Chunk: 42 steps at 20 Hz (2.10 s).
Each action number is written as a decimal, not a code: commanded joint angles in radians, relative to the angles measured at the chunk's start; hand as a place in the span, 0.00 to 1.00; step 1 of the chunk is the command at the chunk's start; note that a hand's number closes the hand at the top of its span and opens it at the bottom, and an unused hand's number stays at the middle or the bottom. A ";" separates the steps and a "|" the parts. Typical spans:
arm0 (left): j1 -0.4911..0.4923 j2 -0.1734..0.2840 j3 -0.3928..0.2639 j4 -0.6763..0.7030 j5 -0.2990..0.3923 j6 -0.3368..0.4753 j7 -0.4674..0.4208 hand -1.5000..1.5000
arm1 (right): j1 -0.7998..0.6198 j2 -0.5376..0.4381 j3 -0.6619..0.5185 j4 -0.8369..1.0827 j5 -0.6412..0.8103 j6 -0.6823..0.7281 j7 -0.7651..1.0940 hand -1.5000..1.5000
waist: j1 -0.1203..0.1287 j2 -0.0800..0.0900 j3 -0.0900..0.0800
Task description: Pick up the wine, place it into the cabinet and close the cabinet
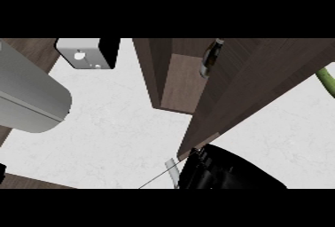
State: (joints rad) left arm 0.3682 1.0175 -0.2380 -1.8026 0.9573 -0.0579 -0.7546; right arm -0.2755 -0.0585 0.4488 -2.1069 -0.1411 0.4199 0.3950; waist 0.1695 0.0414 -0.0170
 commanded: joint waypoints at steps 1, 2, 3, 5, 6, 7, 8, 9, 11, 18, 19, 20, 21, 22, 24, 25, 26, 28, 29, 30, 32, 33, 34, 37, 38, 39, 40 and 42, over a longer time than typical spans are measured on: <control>-0.021 -0.001 -0.004 0.000 -0.003 -0.007 0.008 1.00 | -0.173 0.056 -0.034 0.140 0.077 -0.111 0.020 1.00 | 0.023 0.005 0.000; -0.025 0.006 -0.003 -0.008 -0.002 -0.011 0.013 1.00 | -0.212 0.056 -0.042 0.171 0.096 -0.134 0.018 1.00 | 0.032 0.004 0.002; -0.033 0.000 -0.007 -0.001 -0.002 -0.015 0.013 1.00 | -0.253 0.057 -0.049 0.208 0.105 -0.153 0.021 1.00 | 0.033 0.009 0.000; -0.042 -0.004 -0.005 -0.009 0.002 -0.009 0.015 1.00 | -0.329 0.057 -0.079 0.280 0.124 -0.190 0.022 1.00 | 0.052 0.014 0.002; -0.050 -0.003 -0.008 -0.004 0.003 -0.014 0.021 1.00 | -0.374 0.057 -0.083 0.315 0.132 -0.216 0.025 1.00 | 0.049 0.014 0.002; -0.052 0.004 -0.002 -0.006 0.006 -0.016 0.026 1.00 | -0.413 0.058 -0.100 0.358 0.146 -0.235 0.030 1.00 | 0.056 0.013 0.004; -0.053 -0.002 -0.014 -0.001 -0.003 -0.022 0.024 1.00 | -0.451 0.058 -0.105 0.394 0.161 -0.252 0.033 1.00 | 0.060 0.016 0.002; -0.054 -0.009 -0.019 -0.008 -0.006 -0.014 0.023 1.00 | -0.492 0.058 -0.127 0.430 0.161 -0.271 0.034 1.00 | 0.067 0.015 0.003; -0.077 -0.010 -0.008 0.003 0.001 -0.017 0.026 1.00 | -0.563 0.058 -0.150 0.515 0.161 -0.297 0.020 1.00 | 0.066 0.025 0.004; -0.103 -0.019 -0.023 0.015 -0.016 -0.023 0.033 1.00 | -0.753 0.058 -0.264 0.789 0.099 -0.348 -0.012 1.00 | 0.067 0.040 0.009; -0.096 -0.020 -0.026 0.014 -0.010 -0.032 0.033 1.00 | -0.778 0.058 -0.276 0.810 0.091 -0.357 -0.008 1.00 | 0.082 0.037 0.008; -0.109 -0.019 -0.024 0.002 -0.001 -0.021 0.048 1.00 | -0.780 0.059 -0.286 0.835 0.062 -0.367 -0.005 1.00 | 0.076 0.039 0.011; -0.117 -0.018 -0.020 0.016 -0.010 -0.022 0.042 1.00 | -0.784 0.059 -0.297 0.843 0.053 -0.383 -0.010 1.00 | 0.072 0.042 0.010; -0.110 -0.022 -0.022 0.006 -0.005 -0.021 0.042 1.00 | -0.782 0.059 -0.316 0.858 0.041 -0.388 -0.009 1.00 | 0.069 0.036 0.012; -0.104 -0.030 -0.026 0.021 -0.008 -0.018 0.040 1.00 | -0.785 0.059 -0.334 0.876 0.022 -0.398 -0.003 1.00 | 0.057 0.035 0.011; -0.107 -0.033 -0.023 0.034 -0.006 -0.023 0.037 1.00 | -0.759 0.059 -0.340 0.890 0.009 -0.418 -0.003 1.00 | 0.048 0.041 0.010; -0.104 -0.040 -0.034 0.030 -0.011 -0.021 0.037 1.00 | -0.761 0.046 -0.339 0.900 0.007 -0.418 0.007 1.00 | 0.043 0.043 0.010; -0.107 -0.033 -0.021 0.027 -0.003 -0.018 0.041 1.00 | -0.760 0.018 -0.337 0.923 -0.003 -0.414 0.000 1.00 | 0.039 0.039 0.012; -0.104 -0.035 -0.025 0.039 -0.004 -0.030 0.039 1.00 | -0.755 0.007 -0.339 0.932 -0.014 -0.410 0.004 1.00 | 0.028 0.041 0.010; -0.099 -0.036 -0.028 0.028 -0.003 -0.025 0.041 1.00 | -0.751 -0.001 -0.326 0.948 -0.007 -0.409 -0.001 1.00 | 0.033 0.037 0.011; -0.094 -0.036 -0.019 0.046 -0.007 -0.018 0.035 1.00 | -0.732 -0.022 -0.323 0.961 -0.011 -0.402 -0.017 1.00 | 0.026 0.041 0.011; -0.105 -0.039 -0.020 0.044 0.001 -0.019 0.043 1.00 | -0.730 -0.023 -0.325 0.963 -0.022 -0.397 -0.022 1.00 | 0.010 0.045 0.011; -0.101 -0.039 -0.019 0.044 -0.002 -0.021 0.039 1.00 | -0.731 -0.027 -0.328 0.967 -0.026 -0.394 -0.036 1.00 | 0.011 0.042 0.012; -0.090 -0.044 -0.023 0.055 -0.002 -0.018 0.040 1.00 | -0.712 -0.053 -0.331 0.978 -0.052 -0.356 -0.068 1.00 | -0.002 0.045 0.013; -0.111 -0.040 -0.009 0.051 0.000 -0.007 0.044 1.00 | -0.721 -0.050 -0.328 0.985 -0.056 -0.347 -0.071 1.00 | -0.016 0.044 0.014; -0.109 -0.053 -0.013 0.044 0.007 -0.009 0.037 1.00 | -0.699 -0.054 -0.323 0.992 -0.059 -0.339 -0.087 1.00 | -0.016 0.048 0.014; -0.104 -0.048 -0.017 0.049 0.009 -0.009 0.048 1.00 | -0.702 -0.055 -0.317 0.995 -0.060 -0.325 -0.104 1.00 | -0.016 0.052 0.014; -0.093 -0.044 -0.014 0.062 0.002 -0.012 0.042 1.00 | -0.710 -0.053 -0.328 1.013 -0.069 -0.325 -0.111 1.00 | -0.013 0.041 0.012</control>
State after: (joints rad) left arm 0.2671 0.9729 -0.2558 -1.7518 0.9595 -0.0712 -0.7116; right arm -0.9999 -0.0004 0.2470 -1.2663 -0.2430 0.1485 0.3051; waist 0.1839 0.0222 -0.0275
